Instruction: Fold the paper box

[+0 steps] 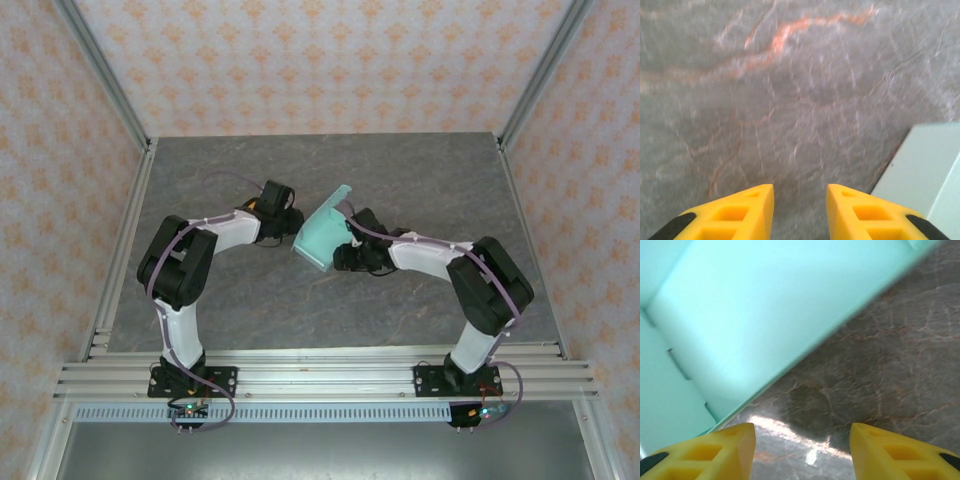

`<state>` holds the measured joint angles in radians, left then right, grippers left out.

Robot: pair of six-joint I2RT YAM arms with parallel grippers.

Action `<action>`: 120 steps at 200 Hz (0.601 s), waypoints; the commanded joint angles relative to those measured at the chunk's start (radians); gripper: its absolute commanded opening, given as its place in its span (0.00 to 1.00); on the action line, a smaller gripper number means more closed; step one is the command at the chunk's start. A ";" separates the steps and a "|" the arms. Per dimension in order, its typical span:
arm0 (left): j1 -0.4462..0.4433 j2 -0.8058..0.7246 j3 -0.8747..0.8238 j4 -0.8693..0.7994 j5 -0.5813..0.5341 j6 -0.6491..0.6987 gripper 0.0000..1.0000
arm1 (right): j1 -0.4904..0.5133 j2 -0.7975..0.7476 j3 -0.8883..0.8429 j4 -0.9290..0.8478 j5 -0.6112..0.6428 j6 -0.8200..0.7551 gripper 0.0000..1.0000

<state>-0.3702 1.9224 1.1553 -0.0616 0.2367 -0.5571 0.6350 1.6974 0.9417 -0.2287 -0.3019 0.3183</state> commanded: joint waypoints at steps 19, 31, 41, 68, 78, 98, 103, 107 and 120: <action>0.096 -0.006 0.084 -0.073 -0.054 0.069 0.39 | -0.026 -0.143 -0.014 -0.037 0.123 -0.038 0.56; 0.107 -0.057 0.063 -0.076 -0.076 0.074 0.41 | -0.065 -0.164 -0.012 -0.047 0.123 -0.052 0.57; 0.108 -0.092 0.029 -0.071 -0.096 0.075 0.42 | -0.099 -0.175 -0.004 -0.047 0.121 -0.067 0.58; 0.108 -0.202 -0.117 -0.023 -0.119 0.053 0.44 | -0.216 -0.128 0.051 -0.001 0.011 -0.065 0.61; 0.108 -0.244 -0.173 -0.006 -0.127 0.046 0.44 | -0.254 -0.092 0.082 0.018 -0.041 -0.055 0.62; 0.108 -0.326 -0.258 0.006 -0.139 0.038 0.45 | -0.286 -0.007 0.142 0.041 -0.151 -0.059 0.62; 0.108 -0.345 -0.272 0.006 -0.139 0.039 0.45 | -0.286 0.008 0.154 0.043 -0.165 -0.065 0.62; 0.108 -0.359 -0.283 0.003 -0.141 0.042 0.45 | -0.287 0.025 0.161 0.049 -0.183 -0.068 0.62; 0.108 -0.400 -0.305 -0.014 -0.150 0.053 0.46 | -0.286 0.070 0.178 0.067 -0.229 -0.072 0.60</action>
<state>-0.2604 1.5940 0.8921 -0.0780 0.1402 -0.5148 0.3428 1.6970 1.0794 -0.2020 -0.3958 0.2668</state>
